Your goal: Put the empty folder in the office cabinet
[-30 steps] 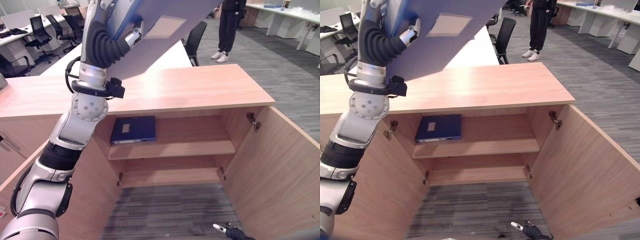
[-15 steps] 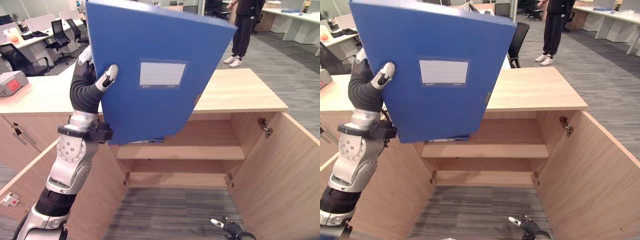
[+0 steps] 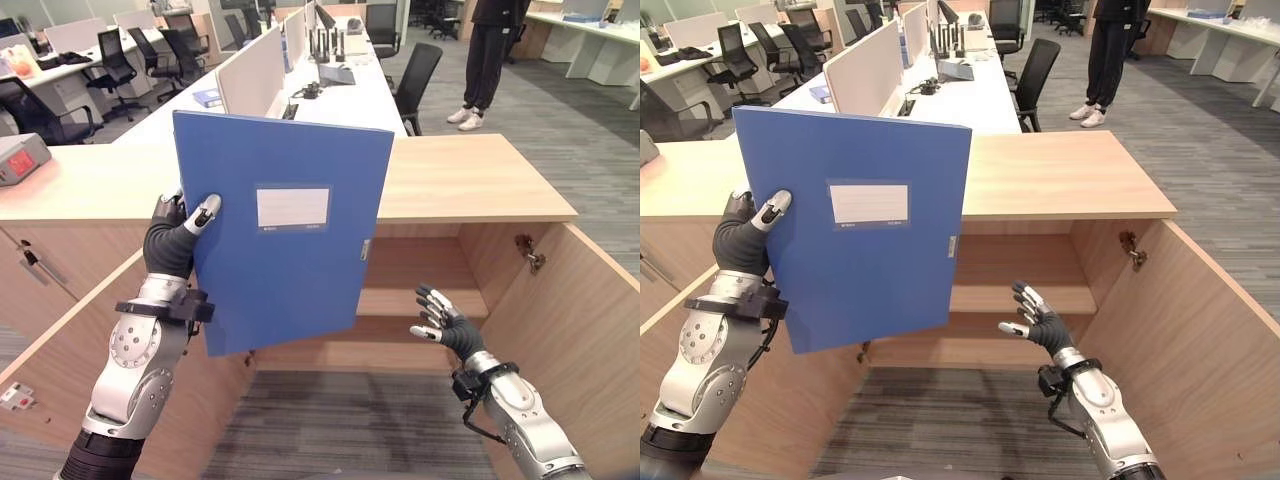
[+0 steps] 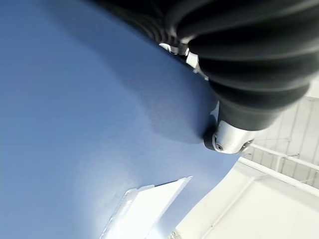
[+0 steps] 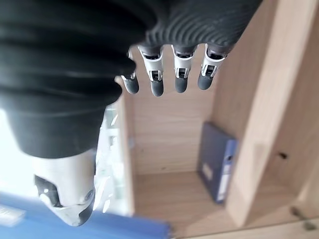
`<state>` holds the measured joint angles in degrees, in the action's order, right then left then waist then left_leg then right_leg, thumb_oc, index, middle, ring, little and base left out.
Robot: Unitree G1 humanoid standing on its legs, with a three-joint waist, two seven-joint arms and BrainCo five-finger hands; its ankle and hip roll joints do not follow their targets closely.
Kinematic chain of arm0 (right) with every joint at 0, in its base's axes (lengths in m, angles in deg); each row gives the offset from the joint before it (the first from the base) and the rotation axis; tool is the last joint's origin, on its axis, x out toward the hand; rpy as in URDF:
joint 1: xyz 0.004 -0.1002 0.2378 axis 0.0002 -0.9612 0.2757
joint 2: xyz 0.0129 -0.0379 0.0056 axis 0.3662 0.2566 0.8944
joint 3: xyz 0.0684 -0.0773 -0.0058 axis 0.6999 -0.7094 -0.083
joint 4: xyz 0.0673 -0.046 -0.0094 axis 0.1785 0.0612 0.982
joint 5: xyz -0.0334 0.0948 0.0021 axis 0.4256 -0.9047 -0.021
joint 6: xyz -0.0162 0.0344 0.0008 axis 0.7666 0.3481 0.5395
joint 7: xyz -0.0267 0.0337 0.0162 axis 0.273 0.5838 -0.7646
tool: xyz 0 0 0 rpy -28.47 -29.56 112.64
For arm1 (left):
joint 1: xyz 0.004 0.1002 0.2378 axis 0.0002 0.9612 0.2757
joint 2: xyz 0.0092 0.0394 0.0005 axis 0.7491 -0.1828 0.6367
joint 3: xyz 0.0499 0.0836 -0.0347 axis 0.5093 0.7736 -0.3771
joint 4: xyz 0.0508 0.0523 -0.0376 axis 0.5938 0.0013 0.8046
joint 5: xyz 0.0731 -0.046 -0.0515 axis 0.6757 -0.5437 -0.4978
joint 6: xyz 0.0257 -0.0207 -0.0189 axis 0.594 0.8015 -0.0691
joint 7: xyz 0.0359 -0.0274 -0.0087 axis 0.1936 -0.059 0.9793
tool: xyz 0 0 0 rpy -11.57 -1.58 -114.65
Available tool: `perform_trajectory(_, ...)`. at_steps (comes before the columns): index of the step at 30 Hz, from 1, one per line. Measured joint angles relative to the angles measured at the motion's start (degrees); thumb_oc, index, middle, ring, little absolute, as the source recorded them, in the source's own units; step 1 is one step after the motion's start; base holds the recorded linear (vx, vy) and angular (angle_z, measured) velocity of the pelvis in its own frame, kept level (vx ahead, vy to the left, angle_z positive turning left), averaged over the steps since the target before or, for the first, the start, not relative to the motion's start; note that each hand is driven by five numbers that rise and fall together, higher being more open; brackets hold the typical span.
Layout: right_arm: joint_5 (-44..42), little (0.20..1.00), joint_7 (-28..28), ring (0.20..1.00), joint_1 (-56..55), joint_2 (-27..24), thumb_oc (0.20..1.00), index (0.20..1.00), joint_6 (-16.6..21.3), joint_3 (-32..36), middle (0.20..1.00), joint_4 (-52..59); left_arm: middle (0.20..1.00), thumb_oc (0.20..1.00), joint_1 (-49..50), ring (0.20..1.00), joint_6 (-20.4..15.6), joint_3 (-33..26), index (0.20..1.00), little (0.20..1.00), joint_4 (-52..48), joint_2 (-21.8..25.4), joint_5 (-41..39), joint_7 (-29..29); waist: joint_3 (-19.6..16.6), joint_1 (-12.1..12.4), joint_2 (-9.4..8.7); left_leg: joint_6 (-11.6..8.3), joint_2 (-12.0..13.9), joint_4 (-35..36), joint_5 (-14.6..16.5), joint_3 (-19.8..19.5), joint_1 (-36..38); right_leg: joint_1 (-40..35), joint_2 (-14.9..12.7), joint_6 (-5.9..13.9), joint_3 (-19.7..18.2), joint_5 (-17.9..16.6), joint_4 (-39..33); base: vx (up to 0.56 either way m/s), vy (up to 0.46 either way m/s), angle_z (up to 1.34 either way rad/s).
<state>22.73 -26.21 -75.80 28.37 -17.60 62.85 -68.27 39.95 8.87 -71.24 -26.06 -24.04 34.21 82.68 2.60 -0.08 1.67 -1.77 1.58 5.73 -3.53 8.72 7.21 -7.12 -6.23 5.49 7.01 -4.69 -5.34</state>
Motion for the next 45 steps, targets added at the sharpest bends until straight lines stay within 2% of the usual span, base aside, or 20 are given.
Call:
perform_trajectory(10,-5.7,1.0,-2.5,1.0,3.2,-0.1,1.0,1.0,-0.2,-2.1,1.0,3.0,0.2,0.2,0.0,0.2,1.6,1.1,0.2,0.2,2.8,-2.9,0.2,-2.0,0.3,-0.9,-0.28,0.0,0.0,0.0,0.0,0.2,0.0,0.2,0.0,0.0,-0.2,0.0,0.0,0.0,0.0,0.0)
perform_trajectory(23,-8.9,1.0,-3.7,1.0,4.9,2.3,1.0,1.0,-1.4,-5.4,1.0,2.6,0.2,0.2,-0.1,0.2,3.2,7.3,0.2,0.2,3.9,-6.9,0.7,-5.8,0.9,-0.9,-0.83,0.0,0.0,0.0,0.0,0.3,0.0,0.2,0.1,0.0,-0.3,0.0,0.0,0.0,0.0,0.0)
perform_trajectory(37,-9.4,1.0,-3.6,1.0,7.0,3.1,1.0,1.0,-1.5,-5.6,1.0,2.1,0.2,0.2,-0.1,0.2,4.5,9.4,0.2,0.2,3.9,-6.9,-2.8,-8.1,1.2,-1.0,-1.26,0.01,0.0,0.0,0.0,0.3,0.0,0.1,0.1,0.0,-0.3,0.0,0.0,0.0,0.0,0.0)
perform_trajectory(43,-12.9,1.0,-4.6,1.0,7.0,2.8,1.0,1.0,-2.8,-6.8,1.0,1.4,0.2,0.2,-0.1,0.2,5.6,9.4,0.2,0.2,3.9,-5.7,-3.9,-9.4,1.3,-1.0,-1.32,0.01,0.0,0.0,0.0,0.3,0.0,0.1,0.1,0.01,-0.3,0.0,0.1,0.0,0.0,0.0)
perform_trajectory(44,-13.8,0.335,-5.5,0.335,7.0,2.9,0.335,0.335,-3.3,-7.1,0.335,0.4,0.2,0.2,-0.1,0.2,5.9,9.4,0.2,0.2,3.9,-5.2,-3.9,-9.8,1.3,-1.0,-1.35,0.01,0.0,0.0,0.0,0.3,0.0,0.1,0.1,0.01,-0.3,0.0,0.1,0.0,0.0,0.0)
perform_trajectory(45,-15.0,0.2,-5.8,0.2,7.0,2.7,0.2,0.2,-3.8,-7.4,0.2,0.1,0.2,0.2,-0.1,0.2,6.0,9.5,0.2,0.2,3.9,-4.8,-3.9,-10.1,1.3,-1.0,-1.36,0.01,0.0,0.0,0.0,0.3,0.0,0.1,0.1,0.01,-0.3,0.0,0.2,0.0,0.0,0.0)
